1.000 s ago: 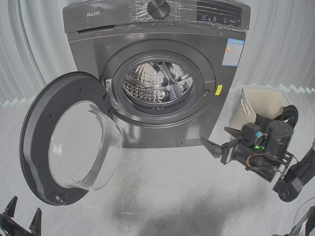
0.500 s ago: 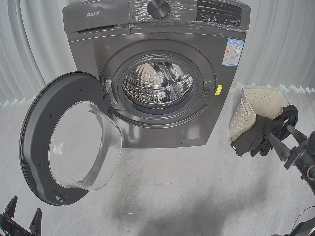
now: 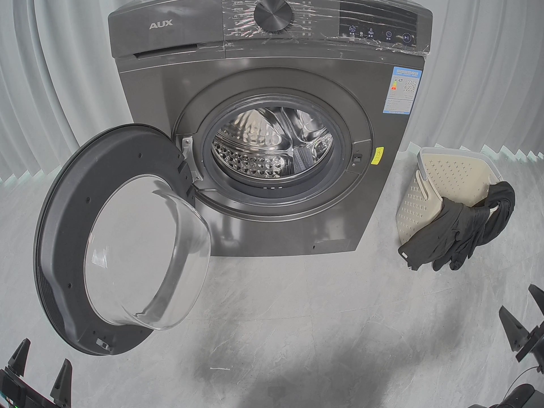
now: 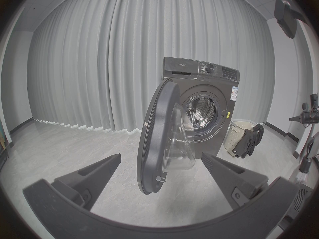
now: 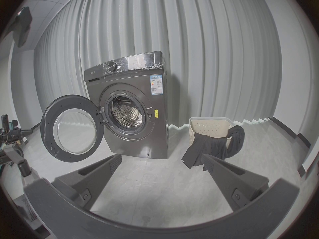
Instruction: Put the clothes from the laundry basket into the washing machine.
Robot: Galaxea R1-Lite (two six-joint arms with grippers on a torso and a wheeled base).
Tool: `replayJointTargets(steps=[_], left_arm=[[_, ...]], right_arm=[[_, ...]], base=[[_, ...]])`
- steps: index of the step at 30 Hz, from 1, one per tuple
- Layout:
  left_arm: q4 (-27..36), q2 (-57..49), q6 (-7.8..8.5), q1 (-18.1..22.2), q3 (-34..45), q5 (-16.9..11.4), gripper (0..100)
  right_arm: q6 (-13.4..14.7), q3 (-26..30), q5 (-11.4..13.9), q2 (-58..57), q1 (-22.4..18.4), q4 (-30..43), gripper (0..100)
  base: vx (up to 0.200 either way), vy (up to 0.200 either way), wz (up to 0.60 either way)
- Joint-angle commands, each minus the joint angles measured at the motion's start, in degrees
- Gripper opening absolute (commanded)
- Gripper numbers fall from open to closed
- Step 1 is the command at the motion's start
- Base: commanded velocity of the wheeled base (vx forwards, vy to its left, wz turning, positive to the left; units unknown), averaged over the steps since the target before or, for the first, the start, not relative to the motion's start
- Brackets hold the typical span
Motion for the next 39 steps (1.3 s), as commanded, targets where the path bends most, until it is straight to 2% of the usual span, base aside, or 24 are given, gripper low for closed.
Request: replayJointTargets(steps=[1, 4, 8, 9, 10, 11, 15, 19, 22, 24, 26, 28, 30, 31, 32, 33, 34, 35, 36, 38, 39], left_arm=[[0.0, -0.92, -0.06, 0.01, 1.01, 0.02, 100], [0.0, -0.92, 0.02, 0.01, 1.01, 0.02, 100], [0.0, -0.92, 0.02, 0.01, 1.01, 0.02, 100], [0.0, -0.92, 0.02, 0.01, 1.01, 0.02, 100], [0.0, -0.92, 0.02, 0.01, 1.01, 0.02, 100], [0.0, -0.92, -0.06, 0.01, 1.01, 0.02, 100], [0.0, -0.92, 0.02, 0.01, 1.01, 0.02, 100], [0.0, -0.92, -0.06, 0.01, 1.01, 0.02, 100], [0.0, -0.92, -0.06, 0.01, 1.01, 0.02, 100], [0.0, -0.92, -0.06, 0.01, 1.01, 0.02, 100], [0.0, -0.92, -0.06, 0.01, 1.01, 0.02, 100], [0.0, -0.92, -0.06, 0.01, 1.01, 0.02, 100], [0.0, -0.92, -0.06, 0.01, 1.01, 0.02, 100], [0.0, -0.92, -0.06, 0.01, 1.01, 0.02, 100], [0.0, -0.92, -0.06, 0.01, 1.01, 0.02, 100], [0.0, -0.92, -0.06, 0.01, 1.01, 0.02, 100], [0.0, -0.92, -0.06, 0.01, 1.01, 0.02, 100], [0.0, -0.92, -0.06, 0.01, 1.01, 0.02, 100], [0.0, -0.92, -0.06, 0.01, 1.01, 0.02, 100], [0.0, -0.92, -0.06, 0.01, 1.01, 0.02, 100], [0.0, -0.92, -0.06, 0.01, 1.01, 0.02, 100]], right_arm=[[-0.77, 1.33, -0.93, -23.43, -2.91, 11.37, 100], [-0.86, 2.82, -1.99, -23.43, -4.84, 10.58, 100], [-2.53, 2.56, -0.23, -23.61, -10.29, 10.32, 100], [-2.53, 2.56, -0.23, -23.61, -10.29, 10.32, 100], [-2.7, 3.0, 1.97, -24.4, -10.55, 11.19, 100], [-2.7, 3.0, 2.58, -25.28, -10.47, 12.78, 100], [-3.14, 2.91, 2.85, -28.36, -9.41, 17.87, 100], [-3.23, 2.82, 2.76, -28.36, -9.32, 18.58, 100], [-3.93, 2.74, 0.74, -28.36, -9.24, 18.66, 100], [-4.99, 2.65, -3.39, -28.36, -9.32, 18.93, 100], [-5.16, 2.56, -4.45, -28.36, -9.32, 19.02, 100], [-5.43, 2.65, -3.66, -28.36, -9.32, 18.84, 100], [-2.88, 2.65, 0.91, -28.36, -9.32, 19.37, 100], [-1.82, 2.56, 2.32, -28.36, -9.32, 19.54, 100], [-0.33, 2.38, 5.57, -28.36, -9.32, 20.25, 100], [-0.5, 2.21, 5.83, -28.36, -9.24, 20.77, 100], [-0.15, 1.94, 4.34, -28.36, -9.32, 21.3, 100], [-0.5, 2.65, 1.18, -28.36, -9.41, 21.3, 100], [-0.24, 3.0, -0.76, -28.36, -9.41, 21.74, 100], [-0.24, 3.0, -0.85, -28.27, -9.32, 21.83, 100], [-0.5, 3.0, 1.44, -28.27, -9.24, 21.57, 100]], base=[[0.0, 0.0, 0.0], [0.0, 0.0, 0.0], [0.0, 0.0, 0.0], [0.0, 0.0, 0.0], [0.0, 0.0, 0.0], [0.0, 0.0, 0.0], [0.0, 0.0, 0.0], [0.0, 0.0, 0.0], [0.0, 0.0, 0.0], [0.0, 0.0, 0.0], [0.0, 0.0, 0.0], [0.0, 0.0, 0.0], [0.0, 0.0, 0.0], [0.0, 0.0, 0.0], [0.0, 0.0, 0.0], [0.0, 0.0, 0.0], [0.0, 0.0, 0.0], [0.0, 0.0, 0.0], [0.0, 0.0, 0.0], [0.0, 0.0, 0.0], [0.0, 0.0, 0.0]])
